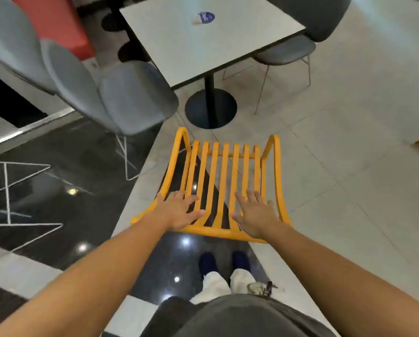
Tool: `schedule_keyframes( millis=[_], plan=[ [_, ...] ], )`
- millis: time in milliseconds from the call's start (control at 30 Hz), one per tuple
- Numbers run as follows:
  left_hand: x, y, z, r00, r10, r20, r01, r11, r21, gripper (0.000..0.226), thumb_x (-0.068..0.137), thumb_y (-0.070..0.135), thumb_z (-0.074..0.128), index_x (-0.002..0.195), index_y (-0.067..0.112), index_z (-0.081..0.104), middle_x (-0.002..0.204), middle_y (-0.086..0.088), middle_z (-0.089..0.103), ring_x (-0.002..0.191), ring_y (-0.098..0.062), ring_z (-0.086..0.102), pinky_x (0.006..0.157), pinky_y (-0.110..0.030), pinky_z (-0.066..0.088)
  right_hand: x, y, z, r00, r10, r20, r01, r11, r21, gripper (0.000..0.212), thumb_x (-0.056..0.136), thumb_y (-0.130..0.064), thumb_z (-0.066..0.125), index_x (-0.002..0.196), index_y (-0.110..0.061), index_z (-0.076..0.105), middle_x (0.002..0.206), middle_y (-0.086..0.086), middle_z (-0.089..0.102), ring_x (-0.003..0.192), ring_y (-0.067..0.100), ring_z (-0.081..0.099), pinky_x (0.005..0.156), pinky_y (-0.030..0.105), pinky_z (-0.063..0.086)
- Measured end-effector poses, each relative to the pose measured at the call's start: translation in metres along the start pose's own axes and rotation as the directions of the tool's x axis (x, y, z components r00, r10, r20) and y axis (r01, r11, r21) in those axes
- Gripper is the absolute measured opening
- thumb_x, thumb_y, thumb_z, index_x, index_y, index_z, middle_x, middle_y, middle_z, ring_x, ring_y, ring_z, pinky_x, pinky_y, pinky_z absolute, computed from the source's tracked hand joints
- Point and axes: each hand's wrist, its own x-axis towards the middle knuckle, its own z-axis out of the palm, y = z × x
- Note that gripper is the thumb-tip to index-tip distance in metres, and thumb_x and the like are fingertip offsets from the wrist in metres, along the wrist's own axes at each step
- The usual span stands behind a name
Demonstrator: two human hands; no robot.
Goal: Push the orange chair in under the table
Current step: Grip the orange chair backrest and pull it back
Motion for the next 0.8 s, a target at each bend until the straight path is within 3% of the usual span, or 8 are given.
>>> schedule_keyframes(
  millis=[100, 200, 367, 567, 800],
  plan=[
    [-0.012, -0.004, 0.037, 0.996, 0.021, 0.083, -0.029, 0.994, 0.107, 0.08, 0.077, 0.083, 0.018, 0.148, 0.046, 0.021, 0.161, -0.006, 0.019, 0.147, -0.028, 0.012, 0.112, -0.066, 0.002, -0.019, 0.002, 0.039, 0.999, 0.036, 0.022, -0.035, 0.998, -0.059, 0.071, 0.096, -0.061, 0.022, 0.155, -0.027, 0.001, 0.165, 0.011, 0.001, 0.15, 0.034, -0.004, 0.112, 0.066, 0.016],
    [-0.023, -0.014, 0.069, 0.999, 0.047, 0.021, -0.05, 0.99, 0.129, 0.068, 0.088, 0.071, 0.022, 0.149, 0.04, 0.022, 0.157, -0.007, 0.029, 0.146, -0.027, 0.018, 0.113, -0.065, -0.003, -0.038, 0.005, 0.079, 0.999, 0.053, -0.01, -0.054, 0.994, -0.097, 0.07, 0.095, -0.062, 0.02, 0.154, -0.027, 0.004, 0.164, 0.013, 0.006, 0.149, 0.036, 0.001, 0.111, 0.069, 0.013],
    [-0.023, -0.022, 0.078, 0.977, 0.129, -0.167, -0.117, 0.99, 0.08, 0.054, 0.093, 0.06, 0.031, 0.139, 0.033, 0.04, 0.138, -0.003, 0.05, 0.133, -0.024, 0.037, 0.114, -0.056, 0.012, -0.045, 0.008, 0.093, 0.989, 0.11, -0.096, -0.123, 0.982, -0.146, 0.062, 0.096, -0.061, 0.018, 0.151, -0.032, 0.016, 0.155, 0.013, 0.034, 0.144, 0.038, 0.023, 0.11, 0.069, 0.014],
    [-0.016, -0.034, 0.095, 0.911, 0.172, -0.376, -0.119, 0.98, 0.159, 0.047, 0.092, 0.055, 0.039, 0.117, 0.019, 0.057, 0.116, -0.009, 0.059, 0.107, -0.03, 0.051, 0.094, -0.05, 0.037, -0.041, 0.012, 0.107, 0.953, 0.18, -0.243, -0.219, 0.965, -0.142, 0.05, 0.097, -0.056, 0.025, 0.132, -0.028, 0.046, 0.125, 0.012, 0.06, 0.121, 0.037, 0.05, 0.104, 0.068, 0.025],
    [-0.009, -0.037, 0.106, 0.871, 0.171, -0.46, -0.073, 0.972, 0.225, 0.045, 0.092, 0.054, 0.039, 0.107, 0.016, 0.058, 0.104, -0.011, 0.06, 0.093, -0.031, 0.052, 0.084, -0.05, 0.041, -0.03, 0.017, 0.122, 0.906, 0.185, -0.381, -0.222, 0.973, -0.056, 0.046, 0.095, -0.06, 0.035, 0.119, -0.026, 0.056, 0.11, 0.009, 0.061, 0.104, 0.031, 0.049, 0.097, 0.055, 0.031]
  ],
)
